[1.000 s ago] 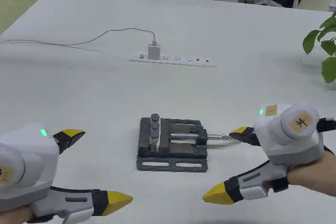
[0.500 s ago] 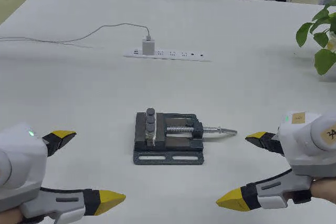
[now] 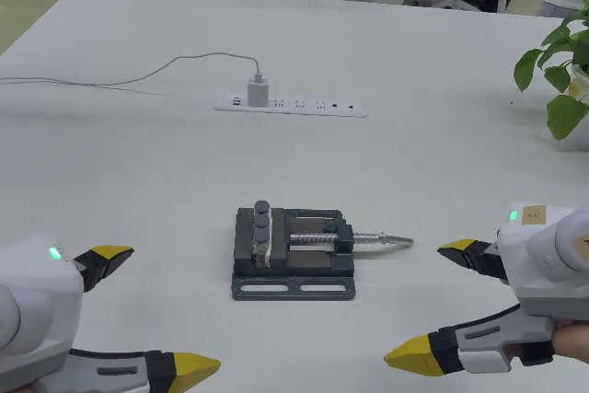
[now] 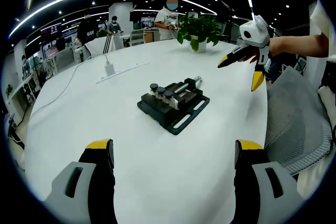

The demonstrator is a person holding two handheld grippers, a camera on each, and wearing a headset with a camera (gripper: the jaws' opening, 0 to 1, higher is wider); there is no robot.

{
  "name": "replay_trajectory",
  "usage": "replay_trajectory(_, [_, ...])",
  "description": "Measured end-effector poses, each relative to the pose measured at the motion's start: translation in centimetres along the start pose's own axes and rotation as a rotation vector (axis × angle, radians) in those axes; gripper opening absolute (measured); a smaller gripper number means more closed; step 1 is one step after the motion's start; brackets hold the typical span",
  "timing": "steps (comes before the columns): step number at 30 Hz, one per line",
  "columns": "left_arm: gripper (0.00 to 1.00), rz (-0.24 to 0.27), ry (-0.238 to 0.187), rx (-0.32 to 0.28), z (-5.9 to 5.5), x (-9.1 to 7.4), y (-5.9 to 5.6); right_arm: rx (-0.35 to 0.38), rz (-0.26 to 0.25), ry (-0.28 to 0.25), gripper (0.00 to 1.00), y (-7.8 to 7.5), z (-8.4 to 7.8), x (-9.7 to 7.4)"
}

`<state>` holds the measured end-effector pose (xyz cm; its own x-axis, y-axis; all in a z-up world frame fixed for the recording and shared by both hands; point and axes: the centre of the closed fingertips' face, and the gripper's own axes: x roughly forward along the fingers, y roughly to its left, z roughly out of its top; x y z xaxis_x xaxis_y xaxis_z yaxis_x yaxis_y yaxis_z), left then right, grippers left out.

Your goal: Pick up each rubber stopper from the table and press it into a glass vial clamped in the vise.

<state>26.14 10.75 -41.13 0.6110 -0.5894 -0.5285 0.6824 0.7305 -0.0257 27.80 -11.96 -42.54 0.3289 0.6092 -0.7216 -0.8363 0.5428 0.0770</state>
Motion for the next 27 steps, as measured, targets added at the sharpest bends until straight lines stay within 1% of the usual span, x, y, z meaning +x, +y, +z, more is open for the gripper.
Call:
replay_trajectory(1, [0.95, 0.001, 0.004, -0.006, 0.0, 0.0, 0.0, 0.004, -0.002, 0.004, 0.99, -0.1, -0.2, -0.1])
replay_trajectory(4, [0.95, 0.000, 0.001, 0.004, 0.1, -0.1, 0.0, 0.005, -0.007, -0.005, 0.98, -0.2, -0.2, -0.2])
replay_trajectory(7, [0.95, 0.005, -0.001, -0.003, 0.1, -0.2, 0.0, 0.010, -0.007, -0.003, 0.98, -0.1, -0.4, -0.3])
replay_trajectory(11, [0.95, 0.006, -0.003, 0.004, 0.2, -0.3, -0.1, 0.019, -0.002, -0.009, 0.96, 0.1, -0.7, -0.2])
replay_trajectory(13, [0.95, 0.008, 0.004, -0.002, 0.0, -0.3, 0.0, 0.029, -0.005, -0.006, 0.96, 0.1, -0.9, -0.1])
replay_trajectory(15, [0.95, 0.009, 0.003, 0.000, -0.1, -0.2, 0.0, 0.025, -0.008, -0.014, 0.97, 0.1, -0.8, -0.1])
replay_trajectory(18, [0.94, 0.014, 0.006, -0.011, -0.5, -0.2, 0.0, 0.032, 0.000, -0.017, 0.95, 0.2, -0.8, 0.1])
replay_trajectory(21, [0.95, 0.012, 0.011, -0.016, -0.7, -0.1, -0.2, 0.035, 0.001, -0.015, 0.96, 0.3, -0.9, 0.1])
replay_trajectory(24, [0.95, 0.009, 0.009, -0.019, -0.7, -0.1, -0.5, 0.035, 0.002, -0.004, 0.95, 0.3, -1.3, 0.2])
replay_trajectory(27, [0.94, 0.009, 0.010, -0.019, -0.8, -0.1, -0.6, 0.042, 0.001, -0.008, 0.96, 0.4, -1.4, 0.1])
